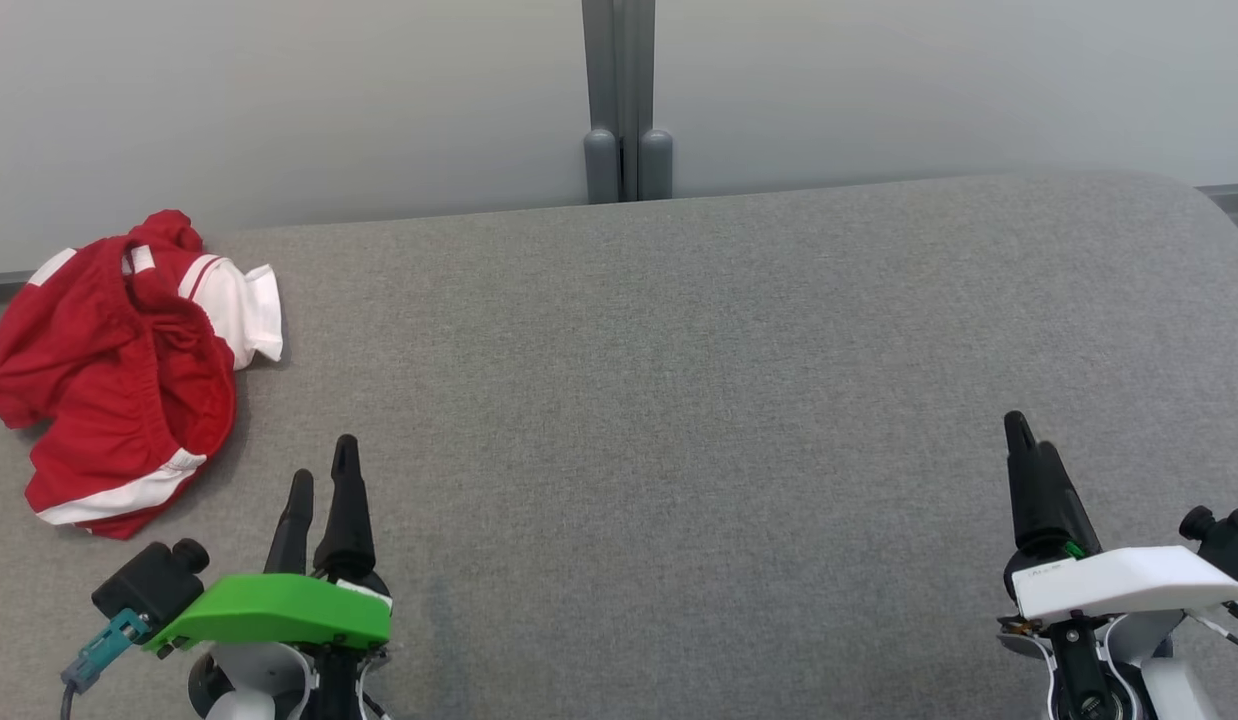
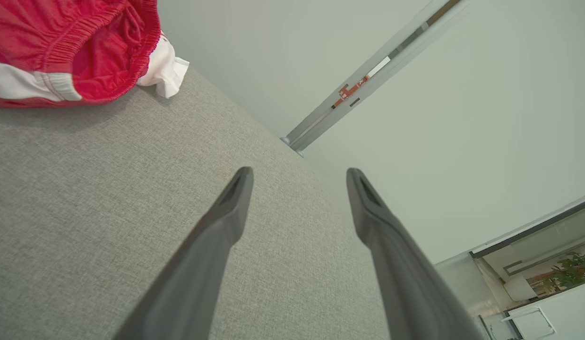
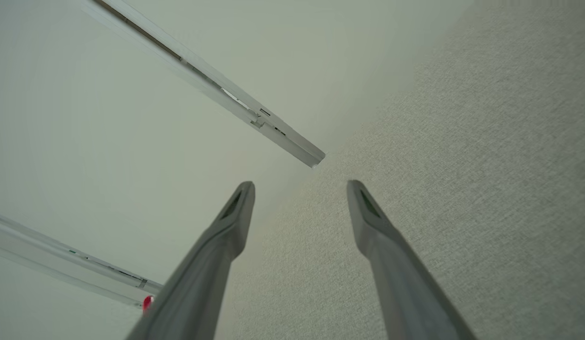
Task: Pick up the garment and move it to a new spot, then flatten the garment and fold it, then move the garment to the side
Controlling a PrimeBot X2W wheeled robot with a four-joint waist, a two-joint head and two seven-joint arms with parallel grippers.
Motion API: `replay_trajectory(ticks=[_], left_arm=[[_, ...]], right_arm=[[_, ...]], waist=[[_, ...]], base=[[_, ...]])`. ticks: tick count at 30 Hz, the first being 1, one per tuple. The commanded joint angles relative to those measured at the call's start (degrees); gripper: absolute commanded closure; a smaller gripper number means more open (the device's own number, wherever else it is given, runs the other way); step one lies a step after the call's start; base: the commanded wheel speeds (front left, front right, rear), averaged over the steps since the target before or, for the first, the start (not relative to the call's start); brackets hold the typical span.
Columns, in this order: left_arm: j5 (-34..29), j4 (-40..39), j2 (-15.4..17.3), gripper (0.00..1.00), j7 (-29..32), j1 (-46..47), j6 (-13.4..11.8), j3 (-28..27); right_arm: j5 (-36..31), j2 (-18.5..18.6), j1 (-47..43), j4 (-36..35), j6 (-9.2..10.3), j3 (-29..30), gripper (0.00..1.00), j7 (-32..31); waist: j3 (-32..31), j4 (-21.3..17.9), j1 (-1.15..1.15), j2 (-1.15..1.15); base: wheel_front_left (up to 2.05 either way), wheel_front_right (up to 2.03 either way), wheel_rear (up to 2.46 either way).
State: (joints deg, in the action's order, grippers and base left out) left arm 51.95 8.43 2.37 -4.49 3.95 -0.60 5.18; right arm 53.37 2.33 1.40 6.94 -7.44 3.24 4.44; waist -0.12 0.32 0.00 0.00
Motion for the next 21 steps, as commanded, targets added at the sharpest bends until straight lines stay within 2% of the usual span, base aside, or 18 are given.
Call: replay_trajectory(ticks=[1,21], left_arm=[[-2.83,-0.73,0.38,0.00,-0.60,0.95,-0.44,0.33],[-19.54,0.41,0.49,0.00,-3.92,-1.37,-2.23,2.49]], right_arm=[[-2.18,0.35,-0.08,-1.00,-0.04,-0.21,0.00,0.62],[-18.15,0.45,-1.11,0.06,-0.04,-1.06,0.00,3.95]], waist=[[-0.04,-0.01,0.00,0.00],[-0.57,0.30,0.00,0.00]], base=[[0.00,0.00,0.00],[0.00,0.00,0.00]])
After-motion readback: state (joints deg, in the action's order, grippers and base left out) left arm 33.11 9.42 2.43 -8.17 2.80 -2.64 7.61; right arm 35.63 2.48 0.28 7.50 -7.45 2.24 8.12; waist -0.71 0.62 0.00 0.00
